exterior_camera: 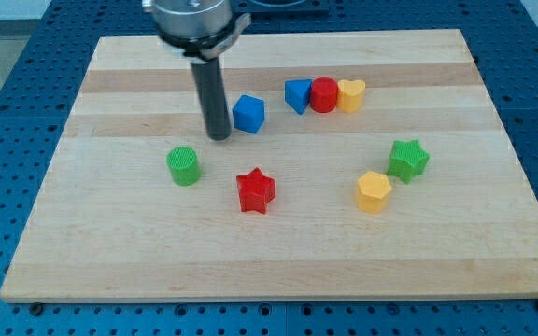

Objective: Move the green circle to the left of the blue cube

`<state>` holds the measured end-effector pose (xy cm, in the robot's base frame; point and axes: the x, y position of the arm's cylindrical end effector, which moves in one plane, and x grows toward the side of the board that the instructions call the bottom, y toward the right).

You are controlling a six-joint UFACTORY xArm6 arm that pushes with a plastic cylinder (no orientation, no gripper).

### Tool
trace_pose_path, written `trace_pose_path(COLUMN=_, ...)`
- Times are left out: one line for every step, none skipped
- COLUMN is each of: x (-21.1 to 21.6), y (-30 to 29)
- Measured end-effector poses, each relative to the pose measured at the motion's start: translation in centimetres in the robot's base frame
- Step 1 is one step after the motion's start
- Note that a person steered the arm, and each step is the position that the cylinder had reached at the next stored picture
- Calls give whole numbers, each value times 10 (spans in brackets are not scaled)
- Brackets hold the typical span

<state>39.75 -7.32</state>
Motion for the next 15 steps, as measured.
trace_pose_path(x=-21, y=40)
trace_pose_path(x=-24, y=58)
trace_pose_path(x=-22, y=47)
trace_pose_path(x=-23, y=-27)
trace_pose_path(x=-23, y=-129)
trace_pose_path(x=26, y=-220)
trace_pose_path(x=103, y=-231)
trace_pose_path(x=155, y=-186)
trace_pose_path(x=140, y=-122)
trace_pose_path(x=83, y=-51)
trace_pose_path(x=34, y=-47)
trace_pose_path(x=62, y=-47)
trace_pose_path(x=75, y=-29)
trace_pose_path(x=49, y=-5)
trace_pose_path(x=9, y=-4)
